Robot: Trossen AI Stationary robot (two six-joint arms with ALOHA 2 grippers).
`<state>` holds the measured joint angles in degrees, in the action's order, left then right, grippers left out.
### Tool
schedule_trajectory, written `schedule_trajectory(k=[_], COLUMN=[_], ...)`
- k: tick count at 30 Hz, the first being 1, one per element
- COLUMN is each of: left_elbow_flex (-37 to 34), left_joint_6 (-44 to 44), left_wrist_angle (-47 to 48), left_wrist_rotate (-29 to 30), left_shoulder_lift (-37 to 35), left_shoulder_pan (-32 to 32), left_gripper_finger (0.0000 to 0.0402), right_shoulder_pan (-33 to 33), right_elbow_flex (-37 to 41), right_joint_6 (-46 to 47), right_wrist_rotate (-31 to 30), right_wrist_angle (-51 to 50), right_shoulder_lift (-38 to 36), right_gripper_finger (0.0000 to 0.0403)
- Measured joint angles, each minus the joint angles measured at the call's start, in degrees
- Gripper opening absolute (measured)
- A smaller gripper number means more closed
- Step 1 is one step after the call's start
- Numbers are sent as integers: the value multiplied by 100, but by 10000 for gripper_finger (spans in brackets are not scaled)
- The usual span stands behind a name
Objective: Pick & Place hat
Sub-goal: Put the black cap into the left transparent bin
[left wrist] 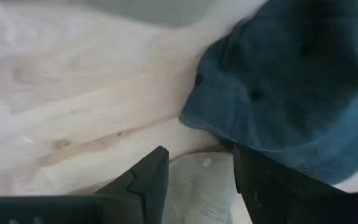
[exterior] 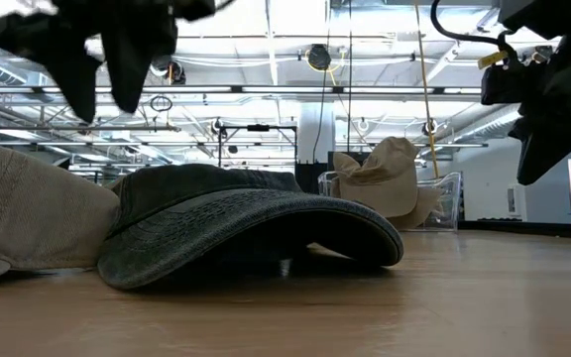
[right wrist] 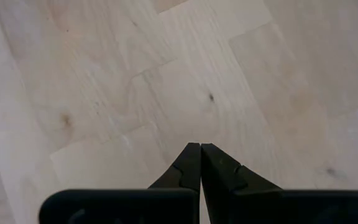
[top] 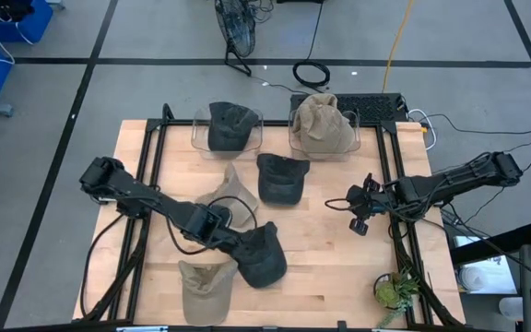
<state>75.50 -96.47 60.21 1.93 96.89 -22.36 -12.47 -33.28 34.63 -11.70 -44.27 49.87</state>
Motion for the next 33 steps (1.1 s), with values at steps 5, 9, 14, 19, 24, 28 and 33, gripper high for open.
schedule_trajectory(k=[5, 9, 14, 19, 24, 28, 33], left_elbow_flex=[-1164, -2063, -2580, -3131, -3877, -4219, -4337], left_joint_6=[156, 537, 1123, 1445, 2030, 2623, 3550], left_wrist_angle=[-1710, -3245, -3601, -3740, -5271, -5923, -6182], left_wrist_rotate=[-574, -744, -248, 126, 44, -101, -601], left_shoulder_lift=[-110, -311, -708, -1151, -1262, -1257, -1265], left_shoulder_pan=[26, -8, -137, -111, 26, 112, 246], left_gripper_finger=[195, 207, 215, 216, 216, 216, 216], right_shoulder_pan=[0, 0, 0, 0, 0, 13, 13], right_elbow_flex=[0, 0, 0, 0, 0, 0, 0], right_joint_6=[0, 2, 96, 155, 271, 603, 1037], right_wrist_rotate=[2, 82, 235, 286, 284, 274, 131], right_wrist_angle=[23, 35, 37, 175, 383, 429, 464], right_shoulder_lift=[0, 0, 0, 0, 0, 2, 0], right_gripper_finger=[0, 0, 0, 0, 0, 0, 0])
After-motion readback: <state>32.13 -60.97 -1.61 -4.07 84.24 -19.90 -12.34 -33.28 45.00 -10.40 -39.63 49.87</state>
